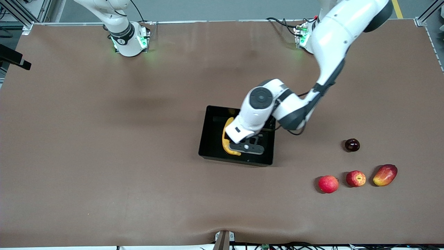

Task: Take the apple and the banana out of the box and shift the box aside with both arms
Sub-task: 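Move the left gripper back into the tray and grasp the banana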

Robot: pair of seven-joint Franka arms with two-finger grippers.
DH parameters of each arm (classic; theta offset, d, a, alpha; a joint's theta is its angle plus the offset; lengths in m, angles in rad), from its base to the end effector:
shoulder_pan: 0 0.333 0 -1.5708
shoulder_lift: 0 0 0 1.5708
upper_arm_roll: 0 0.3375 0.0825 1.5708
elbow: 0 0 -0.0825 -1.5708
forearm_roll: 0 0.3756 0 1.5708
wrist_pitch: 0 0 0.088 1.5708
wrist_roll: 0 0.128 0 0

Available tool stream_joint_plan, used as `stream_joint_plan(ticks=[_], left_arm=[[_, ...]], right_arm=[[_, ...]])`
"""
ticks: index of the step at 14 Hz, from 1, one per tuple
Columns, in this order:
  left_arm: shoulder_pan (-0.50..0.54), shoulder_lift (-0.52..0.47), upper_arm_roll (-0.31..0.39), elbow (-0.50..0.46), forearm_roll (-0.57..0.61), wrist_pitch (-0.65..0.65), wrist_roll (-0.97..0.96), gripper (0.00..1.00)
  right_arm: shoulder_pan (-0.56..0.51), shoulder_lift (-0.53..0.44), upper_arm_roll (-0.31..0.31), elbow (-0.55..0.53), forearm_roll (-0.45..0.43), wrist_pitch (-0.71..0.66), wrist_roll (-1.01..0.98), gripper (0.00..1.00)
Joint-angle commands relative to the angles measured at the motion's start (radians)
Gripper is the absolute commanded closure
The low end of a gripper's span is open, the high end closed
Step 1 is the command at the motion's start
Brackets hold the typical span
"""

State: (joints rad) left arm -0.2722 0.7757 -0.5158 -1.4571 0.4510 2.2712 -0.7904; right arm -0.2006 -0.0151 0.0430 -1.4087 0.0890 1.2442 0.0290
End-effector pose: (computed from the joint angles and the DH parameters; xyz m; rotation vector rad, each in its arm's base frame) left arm 0.5876 -0.4547 0.2775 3.0389 -0.1743 0.1823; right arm 0.4964 -0.0652 0.6800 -3.0285 0.2495 0.2186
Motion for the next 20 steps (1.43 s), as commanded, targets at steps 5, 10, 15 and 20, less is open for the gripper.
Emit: stream_joint_plan(ticks=[5,10,15,20], left_arm=[[-0.148,0.118,0.097,0.04,0.02,0.132,-0.115,0.0],[-0.168,0.162,0.097,0.041,0.023,0.168,-0.122,0.13],[-0.183,0.168,0.114,0.043,0.037,0.168,-0.104,1.0],[-0.182,0.139,0.114,0.044,0.041,0.156,-0.102,1.0]], right_arm=[[-0.028,0.0,0.015,0.002,0.018,-0.005,-0.011,0.0],[-0.028,0.0,0.015,0.002,0.018,-0.005,-0.011,0.0],[-0.028,0.0,0.015,0.0,0.018,-0.006,-0.011,0.0],[-0.033,0.0,0.015,0.0,0.018,-0.012,-0.011,0.0]])
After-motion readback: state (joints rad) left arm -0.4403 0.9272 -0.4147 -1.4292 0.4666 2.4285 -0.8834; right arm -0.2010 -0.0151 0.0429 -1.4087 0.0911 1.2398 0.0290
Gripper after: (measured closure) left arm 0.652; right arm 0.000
